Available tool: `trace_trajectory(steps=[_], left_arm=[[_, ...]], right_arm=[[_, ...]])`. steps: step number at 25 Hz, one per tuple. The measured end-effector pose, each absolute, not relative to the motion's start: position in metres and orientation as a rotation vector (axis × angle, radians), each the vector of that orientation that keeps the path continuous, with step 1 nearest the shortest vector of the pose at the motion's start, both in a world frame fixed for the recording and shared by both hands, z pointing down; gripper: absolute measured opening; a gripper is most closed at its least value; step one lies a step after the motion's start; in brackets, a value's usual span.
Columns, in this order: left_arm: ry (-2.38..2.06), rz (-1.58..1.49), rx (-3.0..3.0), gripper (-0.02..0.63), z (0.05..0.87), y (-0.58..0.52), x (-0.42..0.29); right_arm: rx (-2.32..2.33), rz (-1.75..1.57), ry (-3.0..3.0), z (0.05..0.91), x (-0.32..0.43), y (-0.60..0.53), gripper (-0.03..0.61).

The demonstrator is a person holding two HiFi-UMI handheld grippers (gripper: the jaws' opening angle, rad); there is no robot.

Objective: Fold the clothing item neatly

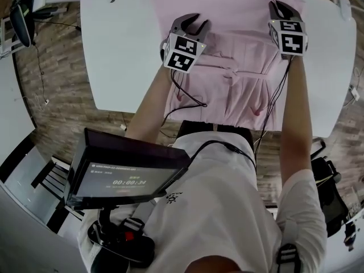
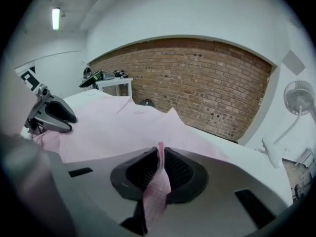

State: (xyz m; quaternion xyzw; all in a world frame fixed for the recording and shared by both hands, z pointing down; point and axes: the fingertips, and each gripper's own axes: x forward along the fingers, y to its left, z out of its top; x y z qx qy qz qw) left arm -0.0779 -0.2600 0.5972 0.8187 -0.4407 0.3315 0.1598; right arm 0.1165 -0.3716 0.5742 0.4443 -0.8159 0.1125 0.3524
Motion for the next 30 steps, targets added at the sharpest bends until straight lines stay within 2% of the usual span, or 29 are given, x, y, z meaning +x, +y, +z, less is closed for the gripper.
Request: trace_trajectory(steps=[3, 6, 10, 12, 19, 30], left_arm=[[-1.248, 0.94, 2.36, 0.112, 0.593, -0.255, -0.069], [-1.267, 0.942, 2.376, 0.113, 0.583, -0.252, -0.073], [-1.262, 0.925, 2.385, 0.112, 0.576, -0.245, -0.067], [-1.259, 0.926, 2.382, 0.114, 0.577, -0.245, -0.069], [-1.252, 0.822, 2.273, 0.112, 0.588, -0.258, -0.104], [-1.246, 0.912, 2.281, 0.112, 0.597, -0.25, -0.09]], right_arm=[[1.155, 0.37, -2.107, 0.58, 0.143, -0.368, 0.092], [1.173, 0.404, -2.154, 0.563, 0.156, -0.36, 0.095], [0.9, 0.439, -2.306, 0.554, 0.138, -0.31, 0.078], [0.792, 0.421, -2.299, 0.562, 0.123, -0.291, 0.006], [0.715, 0.404, -2.14, 0.593, 0.103, -0.284, 0.005], [0.78, 0.527, -2.141, 0.601, 0.136, -0.275, 0.005]])
